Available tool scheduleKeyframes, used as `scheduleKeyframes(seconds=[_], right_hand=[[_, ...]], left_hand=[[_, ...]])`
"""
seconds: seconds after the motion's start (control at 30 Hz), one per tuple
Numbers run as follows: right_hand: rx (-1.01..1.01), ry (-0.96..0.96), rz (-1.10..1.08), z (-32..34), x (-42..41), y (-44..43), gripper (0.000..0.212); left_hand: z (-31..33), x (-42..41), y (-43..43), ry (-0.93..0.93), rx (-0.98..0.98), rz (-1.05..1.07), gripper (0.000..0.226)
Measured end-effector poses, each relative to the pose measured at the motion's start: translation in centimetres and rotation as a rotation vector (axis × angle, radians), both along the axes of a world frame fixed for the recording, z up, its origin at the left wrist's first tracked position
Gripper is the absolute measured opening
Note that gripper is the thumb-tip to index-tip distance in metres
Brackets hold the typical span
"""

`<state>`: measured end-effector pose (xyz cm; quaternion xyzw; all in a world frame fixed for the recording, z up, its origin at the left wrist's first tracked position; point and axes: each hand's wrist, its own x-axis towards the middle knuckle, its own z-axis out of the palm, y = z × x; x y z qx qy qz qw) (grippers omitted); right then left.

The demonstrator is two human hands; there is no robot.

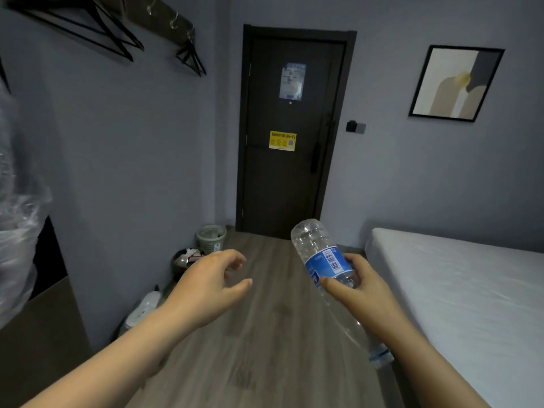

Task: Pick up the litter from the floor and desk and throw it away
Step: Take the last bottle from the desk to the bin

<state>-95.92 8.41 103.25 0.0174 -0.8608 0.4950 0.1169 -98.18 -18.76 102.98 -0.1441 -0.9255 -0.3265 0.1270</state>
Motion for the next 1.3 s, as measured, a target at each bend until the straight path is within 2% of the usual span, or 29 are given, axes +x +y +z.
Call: scheduleKeyframes(seconds=[0.27, 0.53, 0.63, 1.0, 1.3], right_hand=[[0.004, -0.088, 0.104, 1.1, -19.0, 3.6, 0.069], [-0.004, -0.083, 0.109, -0.5, -35.9, 3.3, 0.052], [-0.006, -0.074, 0.122, -1.5, -42.9, 2.4, 0.047], [0.009, -0.223, 0.187, -2.7, -67.3, -3.3, 0.053], [0.056, -0.301, 0.223, -5.7, -87.1, -6.1, 0.069]], left_hand=[[0.5, -16.8, 3.3, -0.012, -0.011, 0.082, 0.030], [-1.7, -33.2, 2.3, -0.041, 0.020, 0.152, 0.029], [-2.8, -40.0, 1.2, -0.052, 0.037, 0.169, 0.032], [-4.5, -62.5, -4.6, -0.166, 0.055, 0.242, 0.037], [-7.0, -79.2, -7.3, -0.187, 0.077, 0.300, 0.027]])
